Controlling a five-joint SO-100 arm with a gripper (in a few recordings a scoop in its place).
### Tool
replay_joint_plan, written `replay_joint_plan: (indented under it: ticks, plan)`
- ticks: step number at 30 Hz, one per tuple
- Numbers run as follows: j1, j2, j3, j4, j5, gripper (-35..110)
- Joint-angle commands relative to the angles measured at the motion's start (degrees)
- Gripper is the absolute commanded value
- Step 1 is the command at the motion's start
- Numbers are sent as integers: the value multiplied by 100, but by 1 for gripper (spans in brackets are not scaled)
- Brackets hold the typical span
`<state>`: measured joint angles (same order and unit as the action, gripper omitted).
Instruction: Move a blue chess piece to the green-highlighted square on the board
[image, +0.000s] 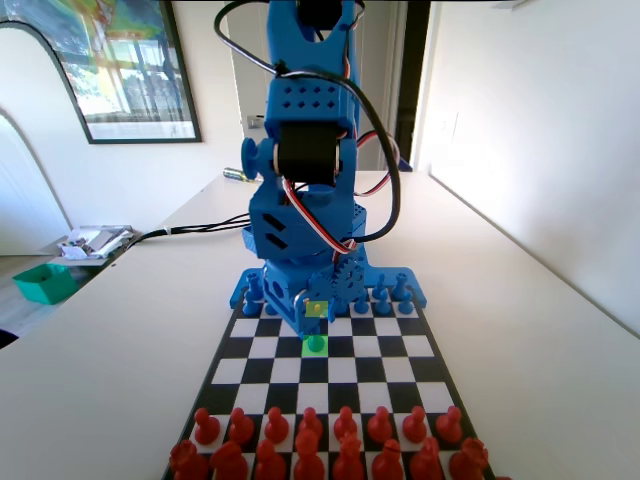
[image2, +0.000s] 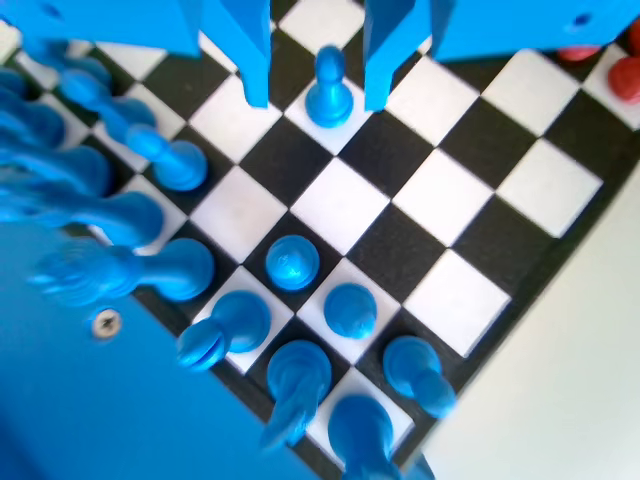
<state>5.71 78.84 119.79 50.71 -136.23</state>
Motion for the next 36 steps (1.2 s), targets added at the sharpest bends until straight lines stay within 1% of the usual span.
replay_joint_plan:
  ticks: [1, 4, 9, 13, 18, 22, 28, 32, 36]
  plan:
    - [62, 439, -299, 237, -44, 15]
    - [70, 536, -501, 554, -44, 15]
    - [62, 809, -1063, 1362, 44, 15]
    - [0, 1160, -1582, 2250, 255, 6]
    - [-167, 1828, -2197, 3296, 888, 3]
    - [-352, 2602, -2408, 3656, 1723, 2]
    - [-571, 4008, -2373, 4236, 2663, 1]
    - [-589, 5010, -2127, 4553, 3076, 1]
    - [-387, 6021, -1784, 4772, 3111, 1]
